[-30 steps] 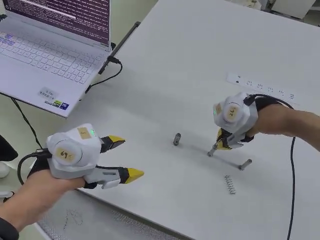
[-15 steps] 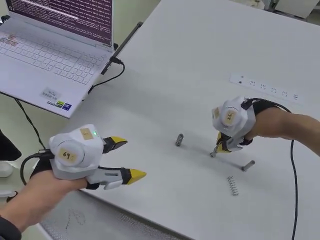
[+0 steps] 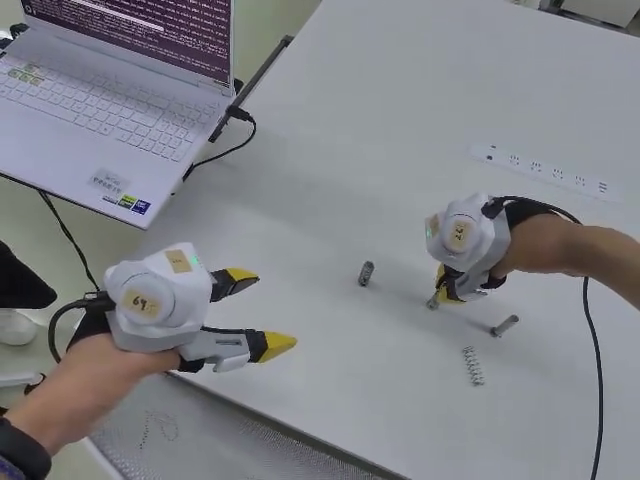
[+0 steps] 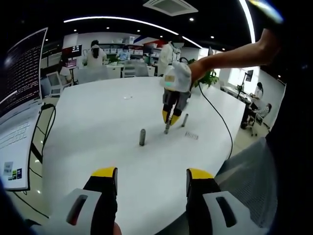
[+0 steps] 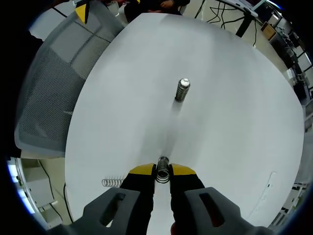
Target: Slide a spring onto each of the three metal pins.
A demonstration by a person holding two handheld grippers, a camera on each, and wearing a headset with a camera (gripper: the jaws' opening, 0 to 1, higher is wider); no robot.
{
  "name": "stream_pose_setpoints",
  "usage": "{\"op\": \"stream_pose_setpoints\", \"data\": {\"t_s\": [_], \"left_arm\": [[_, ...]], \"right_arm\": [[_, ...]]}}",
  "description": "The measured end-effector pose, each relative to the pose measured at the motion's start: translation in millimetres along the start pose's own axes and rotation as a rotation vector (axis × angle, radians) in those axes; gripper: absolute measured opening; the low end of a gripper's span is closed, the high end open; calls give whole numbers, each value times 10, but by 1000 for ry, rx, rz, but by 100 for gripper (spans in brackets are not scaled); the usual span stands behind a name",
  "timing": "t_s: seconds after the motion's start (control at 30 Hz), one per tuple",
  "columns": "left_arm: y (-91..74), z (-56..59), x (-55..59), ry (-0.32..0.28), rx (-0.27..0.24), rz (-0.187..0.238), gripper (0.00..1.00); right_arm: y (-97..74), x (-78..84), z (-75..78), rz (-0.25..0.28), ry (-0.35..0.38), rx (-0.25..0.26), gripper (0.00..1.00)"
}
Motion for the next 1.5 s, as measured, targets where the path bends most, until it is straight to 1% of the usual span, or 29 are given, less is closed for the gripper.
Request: {"op": "stream_pose_setpoints", "data": {"t_s": [0.23, 0.47, 0.83, 1.0, 1.33, 1.5], "left_arm": [[-17, -4, 3, -1, -4, -1, 52], [-26, -8, -19, 1, -7, 6, 53], [-24, -6, -36, 3, -4, 7, 53], [-22, -2, -44, 6, -2, 7, 53], [4, 9, -79, 15, 4, 10, 53], [18, 21, -92, 20, 8, 8, 53]], "right_arm": [[56, 0, -13, -1, 4, -9, 9], [107, 8, -8, -2, 7, -14, 9], [120, 10, -23, 4, 14, -13, 9], [104, 15, -13, 8, 19, -7, 13], [9, 43, -43, 10, 19, -9, 22], [-19, 70, -49, 12, 21, 0, 25]]}}
Point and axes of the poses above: the centre of the closed fingertips' face, and the gripper's own axes: y roughly forward along the fingers, z roughly to its right, x roughly out of its underside, the point moved 8 cm from there along -y, roughly backward along the fingers, and after that the axes turned 5 degrees about x, right-handed, at the moved point
